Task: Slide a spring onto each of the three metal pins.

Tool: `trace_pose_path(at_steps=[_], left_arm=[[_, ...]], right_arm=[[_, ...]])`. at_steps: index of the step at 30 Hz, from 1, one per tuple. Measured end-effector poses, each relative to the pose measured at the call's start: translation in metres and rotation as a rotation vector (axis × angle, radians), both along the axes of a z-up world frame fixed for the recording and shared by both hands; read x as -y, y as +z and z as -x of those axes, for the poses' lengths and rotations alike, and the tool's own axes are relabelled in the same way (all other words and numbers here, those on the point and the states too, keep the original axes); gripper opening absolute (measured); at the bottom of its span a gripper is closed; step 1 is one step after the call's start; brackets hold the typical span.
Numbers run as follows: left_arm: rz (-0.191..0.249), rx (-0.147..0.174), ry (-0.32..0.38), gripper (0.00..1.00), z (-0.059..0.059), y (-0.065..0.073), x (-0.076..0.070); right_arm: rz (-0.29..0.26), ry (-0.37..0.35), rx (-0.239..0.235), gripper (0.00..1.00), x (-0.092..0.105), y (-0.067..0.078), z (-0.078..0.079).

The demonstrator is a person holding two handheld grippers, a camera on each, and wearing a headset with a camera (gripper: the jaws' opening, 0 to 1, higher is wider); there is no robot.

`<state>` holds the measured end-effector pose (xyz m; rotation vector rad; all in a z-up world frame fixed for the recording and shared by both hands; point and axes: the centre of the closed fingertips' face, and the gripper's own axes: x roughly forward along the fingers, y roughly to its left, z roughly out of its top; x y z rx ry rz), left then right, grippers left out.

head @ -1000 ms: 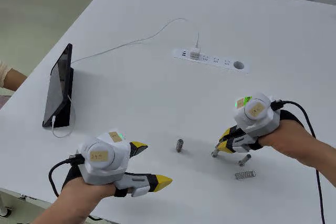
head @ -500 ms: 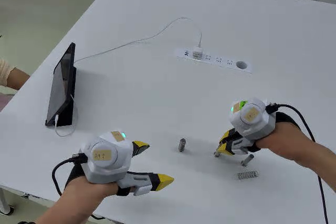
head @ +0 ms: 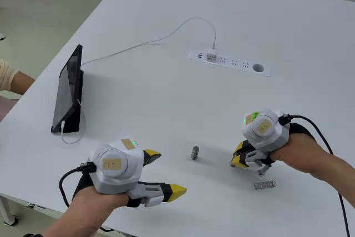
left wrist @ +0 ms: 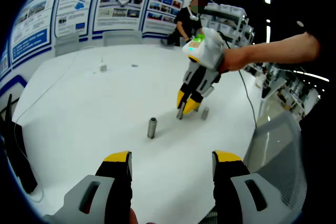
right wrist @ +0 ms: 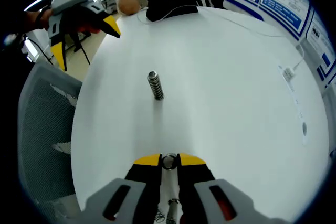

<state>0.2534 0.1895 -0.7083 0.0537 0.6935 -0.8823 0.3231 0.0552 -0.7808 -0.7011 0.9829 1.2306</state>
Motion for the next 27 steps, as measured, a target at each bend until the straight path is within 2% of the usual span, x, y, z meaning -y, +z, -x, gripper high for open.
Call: trace_pose_path(at_steps=[5, 11, 14, 19, 21, 27], left_arm=[[-0.001, -0.002, -0.002, 0.63, 0.001, -0.001, 0.001], [0.0, -0.002, -0.004, 0.63, 0.0, -0.001, 0.001], [0.0, 0.0, -0.006, 0.63, 0.0, 0.001, 0.002], [0.005, 0.003, -0.01, 0.63, 0.001, 0.003, 0.005], [0.009, 0.003, -0.011, 0.63, 0.002, 0.004, 0.007], [0.016, 0.003, -0.014, 0.63, 0.006, 0.005, 0.012]], right_arm=[[-0.007, -0.006, -0.004, 0.14, 0.0, -0.002, 0.001], [-0.025, -0.021, 0.001, 0.23, 0.002, 0.005, 0.002], [-0.035, -0.046, 0.016, 0.31, 0.006, 0.012, 0.0], [-0.105, -0.132, 0.029, 0.44, 0.01, 0.027, -0.003], [-0.14, -0.177, 0.02, 0.45, 0.011, 0.033, -0.002], [-0.264, -0.331, 0.032, 0.53, 0.018, 0.052, -0.006]])
